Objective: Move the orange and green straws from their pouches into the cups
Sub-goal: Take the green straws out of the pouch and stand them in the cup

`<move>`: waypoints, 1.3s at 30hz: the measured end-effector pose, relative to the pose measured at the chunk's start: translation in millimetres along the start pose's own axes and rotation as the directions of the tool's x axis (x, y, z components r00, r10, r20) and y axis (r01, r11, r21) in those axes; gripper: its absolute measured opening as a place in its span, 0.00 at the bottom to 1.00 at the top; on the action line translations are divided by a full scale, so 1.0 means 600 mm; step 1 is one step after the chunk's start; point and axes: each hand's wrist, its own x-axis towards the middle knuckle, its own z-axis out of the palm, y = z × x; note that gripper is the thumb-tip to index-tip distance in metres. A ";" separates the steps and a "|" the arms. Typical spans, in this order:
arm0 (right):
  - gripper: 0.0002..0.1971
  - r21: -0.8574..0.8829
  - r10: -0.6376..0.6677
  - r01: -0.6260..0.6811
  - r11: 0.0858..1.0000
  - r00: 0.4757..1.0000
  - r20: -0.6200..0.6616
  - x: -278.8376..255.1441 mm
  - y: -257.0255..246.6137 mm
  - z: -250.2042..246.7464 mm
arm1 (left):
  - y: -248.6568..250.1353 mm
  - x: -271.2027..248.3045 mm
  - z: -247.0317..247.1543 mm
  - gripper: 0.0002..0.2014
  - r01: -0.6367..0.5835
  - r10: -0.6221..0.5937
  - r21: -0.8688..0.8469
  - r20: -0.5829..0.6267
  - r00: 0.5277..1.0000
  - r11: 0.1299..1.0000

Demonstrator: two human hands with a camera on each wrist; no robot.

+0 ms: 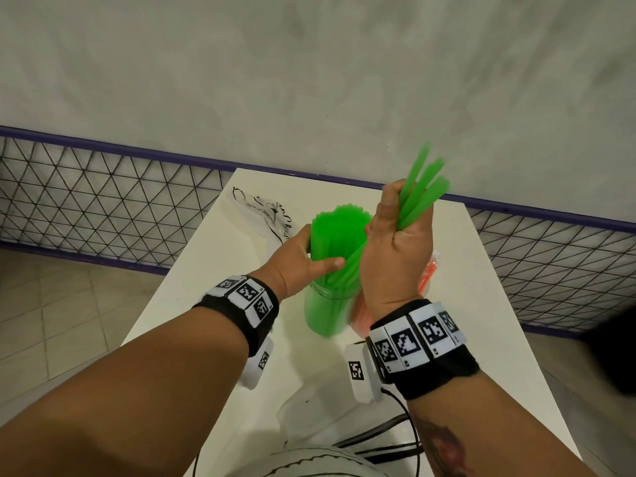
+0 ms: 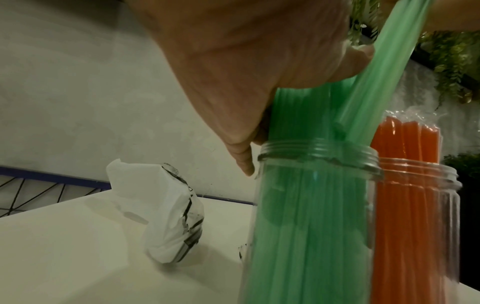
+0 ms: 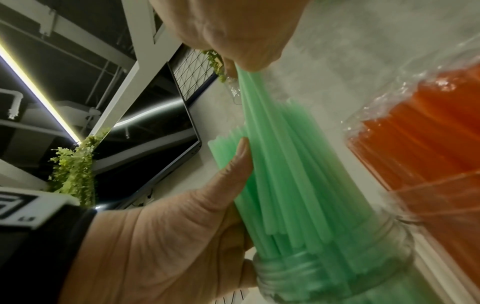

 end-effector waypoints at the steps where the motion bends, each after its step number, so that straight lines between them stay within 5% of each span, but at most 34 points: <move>1: 0.10 -0.007 -0.008 0.008 1.000 1.000 0.005 -0.002 0.002 0.000 | -0.003 0.000 -0.002 0.51 0.002 -0.003 0.008 0.015 1.000 1.000; 10: 0.10 0.003 0.074 -0.074 0.997 0.997 -0.018 0.010 0.027 0.004 | -0.016 0.011 -0.007 0.46 0.026 -0.040 0.154 0.089 0.995 0.988; 18: 0.06 0.025 0.107 -0.105 0.994 0.991 -0.084 0.011 0.037 -0.003 | -0.029 0.009 -0.003 0.44 0.002 -0.006 0.056 0.068 0.998 0.998; 29: 0.06 -0.198 0.077 -0.028 0.980 0.967 0.244 -0.031 0.051 0.007 | -0.028 0.014 0.012 0.57 0.022 -0.028 0.068 0.085 0.996 0.997; 30: 0.09 -0.216 0.085 -0.028 0.976 0.961 0.262 -0.030 0.046 0.006 | -0.029 0.014 0.014 0.56 0.023 -0.027 0.062 0.066 0.997 0.998; 33: 0.38 -0.191 -0.045 0.096 0.977 0.966 0.253 0.001 0.005 -0.006 | -0.037 0.017 0.015 0.57 0.033 -0.037 0.092 0.035 0.999 0.995; 36: 0.39 -0.269 -0.343 0.443 0.855 0.873 0.346 0.060 -0.045 -0.014 | -0.047 0.020 0.014 0.62 0.060 -0.062 0.043 0.050 0.997 0.997; 39: 0.31 -0.390 -0.216 0.564 0.728 0.729 0.650 0.105 -0.069 -0.003 | -0.049 0.020 0.018 0.61 0.059 -0.059 0.004 0.039 0.997 0.998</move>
